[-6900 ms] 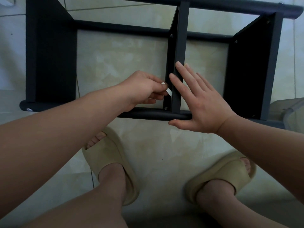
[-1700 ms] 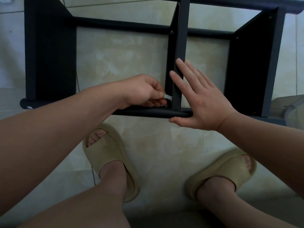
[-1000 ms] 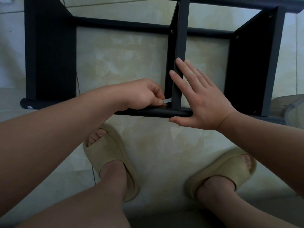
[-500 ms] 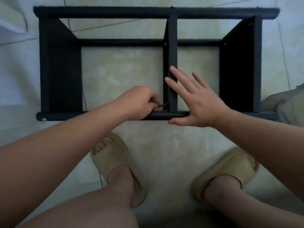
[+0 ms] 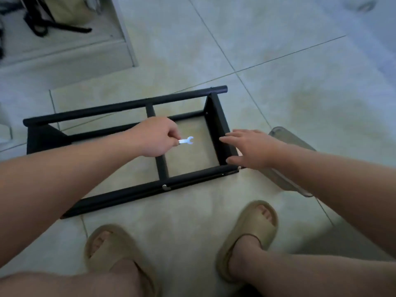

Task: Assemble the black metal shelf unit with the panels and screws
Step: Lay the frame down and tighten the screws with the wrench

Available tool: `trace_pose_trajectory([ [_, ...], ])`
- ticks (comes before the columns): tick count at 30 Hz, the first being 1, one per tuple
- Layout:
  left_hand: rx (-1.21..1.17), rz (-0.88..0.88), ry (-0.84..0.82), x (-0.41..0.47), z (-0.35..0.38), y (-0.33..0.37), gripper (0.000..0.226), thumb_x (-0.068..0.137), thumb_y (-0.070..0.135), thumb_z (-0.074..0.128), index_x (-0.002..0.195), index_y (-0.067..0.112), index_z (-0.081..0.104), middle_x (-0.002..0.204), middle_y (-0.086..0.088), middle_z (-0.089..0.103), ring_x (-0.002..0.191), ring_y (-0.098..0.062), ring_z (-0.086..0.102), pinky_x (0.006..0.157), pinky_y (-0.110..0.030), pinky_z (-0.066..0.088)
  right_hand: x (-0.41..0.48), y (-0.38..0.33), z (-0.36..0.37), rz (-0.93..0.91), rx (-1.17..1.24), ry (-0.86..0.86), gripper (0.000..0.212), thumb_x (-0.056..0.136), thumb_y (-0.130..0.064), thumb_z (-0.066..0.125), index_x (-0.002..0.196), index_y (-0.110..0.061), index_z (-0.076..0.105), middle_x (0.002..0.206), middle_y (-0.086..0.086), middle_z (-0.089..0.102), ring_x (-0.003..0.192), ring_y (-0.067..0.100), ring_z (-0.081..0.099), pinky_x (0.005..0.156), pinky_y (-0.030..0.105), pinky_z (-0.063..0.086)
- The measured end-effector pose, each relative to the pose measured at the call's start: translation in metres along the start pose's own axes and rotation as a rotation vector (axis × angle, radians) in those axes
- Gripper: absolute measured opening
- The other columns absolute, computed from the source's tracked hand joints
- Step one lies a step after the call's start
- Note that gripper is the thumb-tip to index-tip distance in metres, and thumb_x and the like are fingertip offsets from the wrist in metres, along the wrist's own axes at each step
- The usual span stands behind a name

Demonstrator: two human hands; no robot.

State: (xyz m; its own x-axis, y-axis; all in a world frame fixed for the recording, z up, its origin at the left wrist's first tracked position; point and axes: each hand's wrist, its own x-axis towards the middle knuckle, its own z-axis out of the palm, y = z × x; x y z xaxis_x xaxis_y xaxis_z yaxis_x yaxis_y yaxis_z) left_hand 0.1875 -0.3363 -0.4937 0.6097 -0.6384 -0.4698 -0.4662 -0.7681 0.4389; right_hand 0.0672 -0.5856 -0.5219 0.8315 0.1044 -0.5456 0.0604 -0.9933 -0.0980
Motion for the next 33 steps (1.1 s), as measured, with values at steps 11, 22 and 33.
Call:
trace_pose_trajectory([
  [11, -0.028, 0.164, -0.101, 0.119, 0.057, 0.169, 0.009, 0.094, 0.019, 0.062, 0.089, 0.027, 0.063, 0.083, 0.013, 0.055, 0.087, -0.014, 0.052, 0.075, -0.024, 0.039, -0.085, 0.147, 0.079, 0.276, 0.043, 0.057, 0.075, 0.102, -0.057, 0.038, 0.161, -0.037, -0.003, 0.170, -0.005, -0.006, 0.157, 0.018, -0.006, 0.124, 0.040, 0.007],
  [22, -0.061, 0.058, -0.190, 0.184, 0.188, 0.248, 0.021, 0.091, 0.024, 0.058, 0.100, 0.015, 0.074, 0.103, -0.007, 0.072, 0.100, -0.033, 0.064, 0.089, -0.041, 0.055, -0.097, 0.196, 0.175, 0.476, 0.292, 0.126, 0.058, 0.099, -0.042, 0.055, 0.153, -0.023, 0.041, 0.152, -0.001, 0.048, 0.143, 0.022, 0.039, 0.115, 0.036, 0.027],
  [33, -0.173, 0.170, -0.025, 0.157, 0.160, 0.205, 0.024, 0.096, 0.020, 0.051, 0.113, 0.023, 0.067, 0.118, 0.002, 0.066, 0.110, -0.021, 0.059, 0.094, -0.035, 0.048, -0.083, 0.176, 0.133, 0.425, 0.419, 0.246, 0.054, 0.099, -0.033, 0.059, 0.149, -0.018, 0.047, 0.150, 0.004, 0.051, 0.140, 0.025, 0.043, 0.114, 0.036, 0.032],
])
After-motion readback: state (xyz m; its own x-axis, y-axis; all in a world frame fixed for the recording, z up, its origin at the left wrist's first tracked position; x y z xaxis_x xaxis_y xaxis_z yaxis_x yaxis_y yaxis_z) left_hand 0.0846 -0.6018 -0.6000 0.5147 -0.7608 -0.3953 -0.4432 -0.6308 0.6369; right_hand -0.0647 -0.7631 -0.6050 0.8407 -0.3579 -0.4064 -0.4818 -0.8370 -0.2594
